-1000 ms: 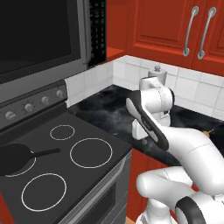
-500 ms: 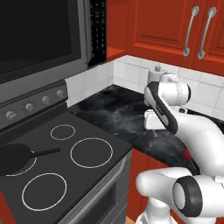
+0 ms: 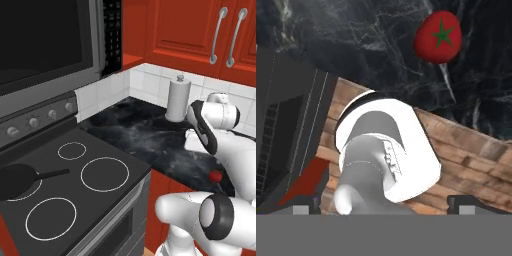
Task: Place the pan on the rear left burner on the stove. Then place the tomato and the onion in the pan and turn on the rear left burner.
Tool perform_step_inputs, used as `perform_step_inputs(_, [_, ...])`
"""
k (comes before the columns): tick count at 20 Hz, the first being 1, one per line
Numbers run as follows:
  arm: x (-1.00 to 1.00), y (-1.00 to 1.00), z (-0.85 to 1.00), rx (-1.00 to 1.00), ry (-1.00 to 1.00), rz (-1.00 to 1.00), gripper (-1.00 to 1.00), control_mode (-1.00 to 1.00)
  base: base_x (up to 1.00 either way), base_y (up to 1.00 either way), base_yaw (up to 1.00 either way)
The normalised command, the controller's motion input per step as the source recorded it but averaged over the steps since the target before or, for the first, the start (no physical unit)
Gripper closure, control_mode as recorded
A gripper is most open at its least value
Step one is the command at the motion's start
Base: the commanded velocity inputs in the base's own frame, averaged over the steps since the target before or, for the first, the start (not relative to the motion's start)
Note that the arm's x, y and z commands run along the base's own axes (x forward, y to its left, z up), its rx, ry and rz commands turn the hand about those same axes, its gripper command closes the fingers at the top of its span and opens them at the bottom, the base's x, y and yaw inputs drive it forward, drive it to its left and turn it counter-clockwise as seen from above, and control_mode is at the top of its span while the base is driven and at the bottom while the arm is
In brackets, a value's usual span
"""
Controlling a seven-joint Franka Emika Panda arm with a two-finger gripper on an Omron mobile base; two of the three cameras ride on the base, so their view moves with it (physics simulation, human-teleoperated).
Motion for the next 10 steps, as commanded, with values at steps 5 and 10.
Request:
perform_step_inputs(5, [0.0, -0.48, -0.12, -0.11, 0.0, -0.25, -1.0, -1.0, 0.0, 0.0, 0.0])
perform_step_inputs(10, [0.0, -0.16, -0.09, -0.12, 0.0, -0.16, -1.0, -1.0, 0.0, 0.0, 0.0])
